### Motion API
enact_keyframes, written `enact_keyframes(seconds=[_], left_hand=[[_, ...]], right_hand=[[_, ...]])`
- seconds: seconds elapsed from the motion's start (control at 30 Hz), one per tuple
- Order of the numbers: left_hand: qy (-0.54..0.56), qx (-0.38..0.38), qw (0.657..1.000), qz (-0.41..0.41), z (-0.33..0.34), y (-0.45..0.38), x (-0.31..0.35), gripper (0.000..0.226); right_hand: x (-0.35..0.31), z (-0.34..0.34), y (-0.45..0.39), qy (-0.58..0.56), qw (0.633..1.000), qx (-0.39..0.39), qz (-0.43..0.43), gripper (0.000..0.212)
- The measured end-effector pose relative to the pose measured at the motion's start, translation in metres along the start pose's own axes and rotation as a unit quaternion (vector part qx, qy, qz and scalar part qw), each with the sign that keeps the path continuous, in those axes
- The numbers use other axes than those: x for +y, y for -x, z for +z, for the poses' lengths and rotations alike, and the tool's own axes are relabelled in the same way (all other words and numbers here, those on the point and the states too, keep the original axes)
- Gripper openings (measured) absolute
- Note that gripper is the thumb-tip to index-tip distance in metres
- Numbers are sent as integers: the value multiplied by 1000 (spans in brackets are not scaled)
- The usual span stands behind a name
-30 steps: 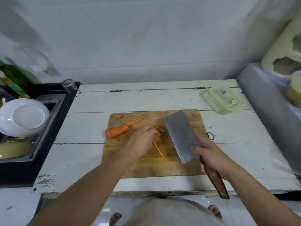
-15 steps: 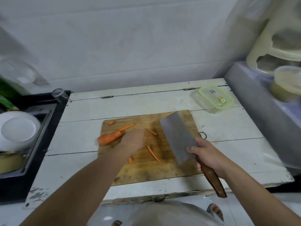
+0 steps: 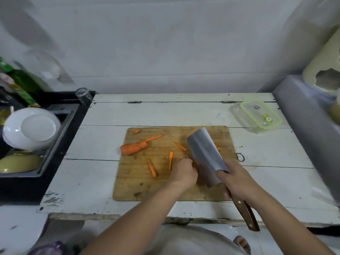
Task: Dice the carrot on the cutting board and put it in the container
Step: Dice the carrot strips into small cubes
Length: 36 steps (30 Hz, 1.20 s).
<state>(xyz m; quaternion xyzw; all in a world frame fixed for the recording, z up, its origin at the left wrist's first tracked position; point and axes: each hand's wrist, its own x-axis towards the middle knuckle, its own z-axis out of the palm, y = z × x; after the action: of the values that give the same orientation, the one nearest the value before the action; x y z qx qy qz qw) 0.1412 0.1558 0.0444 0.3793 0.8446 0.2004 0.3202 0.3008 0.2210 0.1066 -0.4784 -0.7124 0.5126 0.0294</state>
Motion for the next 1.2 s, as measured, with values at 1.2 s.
enact_keyframes(seconds=[1.2], left_hand=[[-258,150,921,249,5,17,-101,55]], right_hand=[[-8,60,-8,444,884,16,-146,20]])
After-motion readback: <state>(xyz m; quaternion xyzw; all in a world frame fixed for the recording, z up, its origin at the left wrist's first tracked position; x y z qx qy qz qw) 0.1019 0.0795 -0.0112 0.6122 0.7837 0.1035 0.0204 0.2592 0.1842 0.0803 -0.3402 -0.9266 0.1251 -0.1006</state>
